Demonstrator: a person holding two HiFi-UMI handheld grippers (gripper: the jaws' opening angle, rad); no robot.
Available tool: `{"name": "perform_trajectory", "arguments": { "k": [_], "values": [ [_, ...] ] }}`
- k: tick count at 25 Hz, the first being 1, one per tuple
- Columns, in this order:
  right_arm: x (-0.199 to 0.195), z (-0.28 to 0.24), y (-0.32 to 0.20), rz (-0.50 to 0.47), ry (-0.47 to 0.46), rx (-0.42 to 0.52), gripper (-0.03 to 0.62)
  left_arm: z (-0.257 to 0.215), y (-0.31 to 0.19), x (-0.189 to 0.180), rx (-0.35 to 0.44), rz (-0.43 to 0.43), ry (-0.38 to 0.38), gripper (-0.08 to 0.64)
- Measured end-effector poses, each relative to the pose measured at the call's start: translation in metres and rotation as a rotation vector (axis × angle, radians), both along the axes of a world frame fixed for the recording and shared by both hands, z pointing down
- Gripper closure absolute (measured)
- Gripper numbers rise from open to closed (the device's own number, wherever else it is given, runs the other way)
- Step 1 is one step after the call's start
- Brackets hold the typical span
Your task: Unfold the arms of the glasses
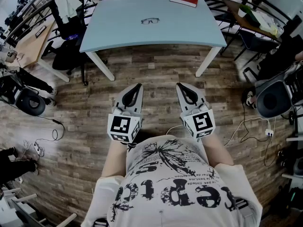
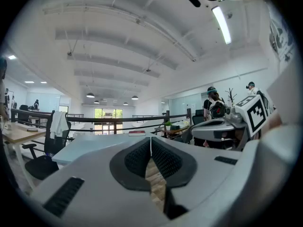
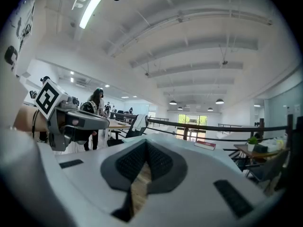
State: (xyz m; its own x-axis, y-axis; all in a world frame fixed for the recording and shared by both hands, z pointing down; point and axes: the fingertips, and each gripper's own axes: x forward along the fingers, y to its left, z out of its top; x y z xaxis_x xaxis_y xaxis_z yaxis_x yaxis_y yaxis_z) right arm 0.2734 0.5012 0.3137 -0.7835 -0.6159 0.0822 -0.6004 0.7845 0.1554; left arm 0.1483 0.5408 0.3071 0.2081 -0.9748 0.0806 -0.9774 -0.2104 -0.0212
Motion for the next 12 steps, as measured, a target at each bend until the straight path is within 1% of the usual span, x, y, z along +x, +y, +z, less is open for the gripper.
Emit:
{"name": "perform_trajectory", "arguments": {
  "k": [5,12],
  "values": [
    [-0.002,0.001,-0.005,0.003,-0.003,-0.014,0.583,-0.001,-0.003,-0.002,0.001,0.002,0.004,0.537],
    [0.001,0.011,-0.01,0.022,-0.006,-0.053,0.581,0.008,-0.006,0.004,-0.027,0.004,0.001,0.537]
  ]
}}
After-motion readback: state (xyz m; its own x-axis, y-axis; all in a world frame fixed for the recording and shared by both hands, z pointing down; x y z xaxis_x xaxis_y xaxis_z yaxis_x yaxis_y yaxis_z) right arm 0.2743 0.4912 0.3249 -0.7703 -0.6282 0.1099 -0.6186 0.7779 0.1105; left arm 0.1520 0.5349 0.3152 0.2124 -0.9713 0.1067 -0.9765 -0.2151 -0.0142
